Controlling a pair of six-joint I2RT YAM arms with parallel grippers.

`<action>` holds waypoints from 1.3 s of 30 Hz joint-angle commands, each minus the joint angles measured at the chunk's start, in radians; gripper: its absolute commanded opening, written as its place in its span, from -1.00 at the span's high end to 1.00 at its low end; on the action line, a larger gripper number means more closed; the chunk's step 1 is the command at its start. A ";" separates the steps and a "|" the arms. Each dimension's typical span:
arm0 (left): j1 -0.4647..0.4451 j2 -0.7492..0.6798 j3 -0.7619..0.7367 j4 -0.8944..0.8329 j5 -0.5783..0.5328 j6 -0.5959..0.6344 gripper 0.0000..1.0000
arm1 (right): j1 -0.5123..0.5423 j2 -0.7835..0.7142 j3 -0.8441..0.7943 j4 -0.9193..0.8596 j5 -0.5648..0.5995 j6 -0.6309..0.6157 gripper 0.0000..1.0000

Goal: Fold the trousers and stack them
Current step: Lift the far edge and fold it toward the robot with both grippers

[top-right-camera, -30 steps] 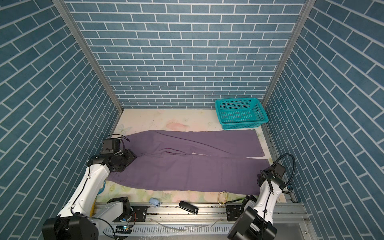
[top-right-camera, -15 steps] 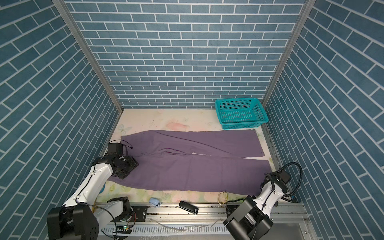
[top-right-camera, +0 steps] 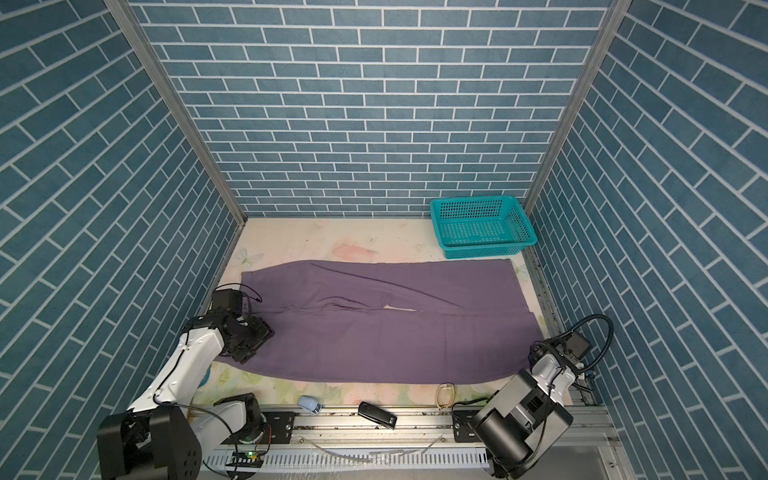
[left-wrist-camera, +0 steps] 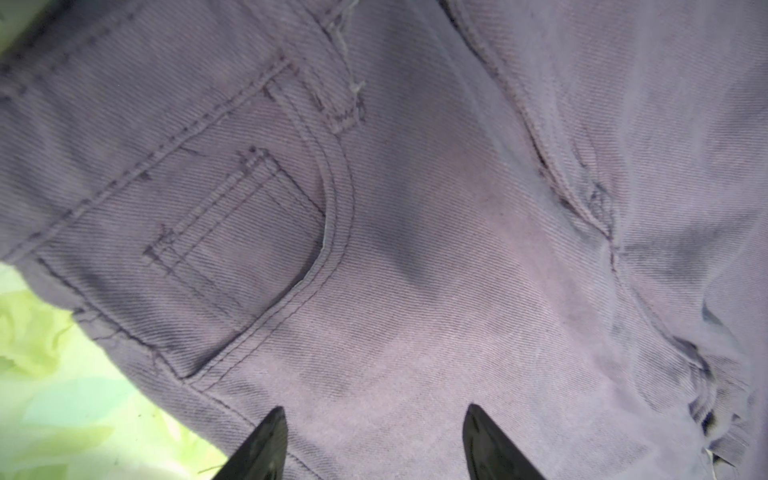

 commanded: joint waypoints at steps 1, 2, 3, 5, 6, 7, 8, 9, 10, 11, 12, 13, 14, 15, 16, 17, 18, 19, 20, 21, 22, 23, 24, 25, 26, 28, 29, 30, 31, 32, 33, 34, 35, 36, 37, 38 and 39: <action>0.008 -0.015 -0.012 -0.053 -0.028 0.002 -0.37 | 0.005 0.000 -0.040 -0.044 -0.064 0.009 1.00; 0.008 -0.019 -0.009 -0.068 -0.039 -0.009 -0.39 | 0.005 -0.011 -0.034 -0.053 -0.067 0.009 1.00; 0.007 -0.020 -0.009 -0.083 -0.051 -0.017 -0.42 | 0.005 -0.023 -0.028 -0.063 -0.069 0.009 1.00; 0.008 -0.025 -0.013 -0.102 -0.071 -0.036 -0.55 | 0.003 -0.053 -0.012 -0.085 -0.067 0.005 1.00; 0.008 -0.024 -0.016 -0.110 -0.075 -0.045 -0.64 | 0.003 -0.067 -0.004 -0.094 -0.066 0.003 1.00; 0.008 -0.024 -0.021 -0.117 -0.079 -0.052 -0.72 | 0.003 -0.079 0.008 -0.104 -0.064 -0.003 1.00; 0.008 -0.025 -0.027 -0.119 -0.084 -0.063 -0.81 | 0.003 -0.088 0.019 -0.110 -0.065 -0.010 1.00; 0.008 -0.026 -0.037 -0.114 -0.087 -0.071 -0.88 | 0.003 -0.091 0.027 -0.113 -0.067 -0.016 1.00; 0.008 -0.027 -0.050 -0.102 -0.093 -0.078 -0.95 | 0.003 -0.091 0.035 -0.117 -0.070 -0.021 1.00; 0.008 -0.027 -0.062 -0.095 -0.103 -0.087 -0.96 | 0.003 -0.089 0.040 -0.120 -0.071 -0.024 1.00; 0.008 -0.024 -0.073 -0.084 -0.106 -0.091 -0.97 | 0.003 -0.085 0.045 -0.120 -0.074 -0.026 1.00; 0.008 -0.020 -0.084 -0.071 -0.107 -0.095 -0.94 | 0.003 -0.082 0.046 -0.119 -0.074 -0.026 1.00; 0.009 -0.013 -0.094 -0.061 -0.107 -0.099 -0.93 | 0.003 -0.077 0.046 -0.118 -0.076 -0.026 1.00; 0.011 -0.002 -0.106 -0.046 -0.107 -0.104 -0.94 | 0.003 -0.072 0.045 -0.112 -0.077 -0.027 1.00; 0.014 0.008 -0.118 -0.028 -0.107 -0.110 -0.94 | 0.003 -0.067 0.042 -0.104 -0.079 -0.027 1.00; 0.017 0.019 -0.128 -0.007 -0.103 -0.115 -0.92 | 0.003 -0.060 0.040 -0.099 -0.081 -0.026 1.00; 0.021 0.031 -0.139 0.018 -0.096 -0.119 -0.87 | 0.003 -0.053 0.039 -0.091 -0.085 -0.027 1.00; 0.025 0.048 -0.149 0.041 -0.089 -0.122 -0.81 | 0.003 -0.044 0.037 -0.086 -0.087 -0.026 1.00; 0.029 0.060 -0.156 0.067 -0.081 -0.126 -0.76 | 0.003 -0.039 0.036 -0.082 -0.089 -0.027 1.00; 0.033 0.073 -0.164 0.094 -0.073 -0.130 -0.70 | 0.003 -0.032 0.035 -0.078 -0.092 -0.026 1.00; 0.034 0.085 -0.170 0.118 -0.073 -0.134 -0.68 | 0.002 -0.029 0.038 -0.076 -0.094 -0.026 1.00; 0.036 0.096 -0.172 0.133 -0.076 -0.138 -0.67 | 0.002 -0.027 0.039 -0.076 -0.093 -0.026 1.00; 0.037 0.108 -0.176 0.151 -0.078 -0.137 -0.63 | 0.000 -0.025 0.041 -0.074 -0.094 -0.025 1.00; 0.041 0.125 -0.181 0.169 -0.075 -0.134 -0.57 | -0.002 -0.025 0.046 -0.072 -0.093 -0.025 1.00; 0.048 0.139 -0.184 0.185 -0.067 -0.130 -0.39 | -0.004 -0.024 0.053 -0.073 -0.093 -0.024 1.00; 0.068 0.165 -0.189 0.207 -0.032 -0.119 0.38 | -0.009 -0.022 0.070 -0.078 -0.093 -0.023 1.00; 0.086 0.175 -0.187 0.210 -0.013 -0.111 0.77 | -0.012 -0.021 0.081 -0.082 -0.091 -0.023 1.00; 0.101 0.177 -0.180 0.208 0.006 -0.103 1.00 | -0.012 -0.021 0.091 -0.086 -0.090 -0.023 1.00; 0.119 0.171 -0.168 0.187 0.021 -0.094 1.00 | -0.012 -0.023 0.105 -0.093 -0.087 -0.026 1.00; 0.136 0.152 -0.152 0.165 0.040 -0.083 1.00 | -0.012 -0.029 0.122 -0.108 -0.087 -0.025 1.00; 0.152 0.128 -0.133 0.136 0.051 -0.072 1.00 | -0.013 -0.034 0.135 -0.117 -0.091 -0.020 1.00; 0.165 0.091 -0.106 0.089 0.058 -0.064 1.00 | -0.013 -0.045 0.151 -0.123 -0.099 -0.009 1.00; 0.172 0.044 -0.077 0.048 0.057 -0.054 1.00 | -0.014 -0.059 0.164 -0.127 -0.096 0.012 1.00; 0.175 0.001 -0.049 0.014 0.047 -0.049 1.00 | -0.013 -0.072 0.172 -0.119 -0.095 0.033 1.00; 0.178 -0.043 -0.009 -0.030 0.031 -0.045 1.00 | -0.013 -0.083 0.180 -0.104 -0.094 0.066 1.00; 0.180 -0.084 0.036 -0.067 0.014 -0.038 1.00 | -0.013 -0.090 0.194 -0.096 -0.086 0.092 1.00; 0.180 -0.111 0.064 -0.096 -0.004 -0.034 1.00 | -0.013 -0.093 0.208 -0.088 -0.078 0.111 1.00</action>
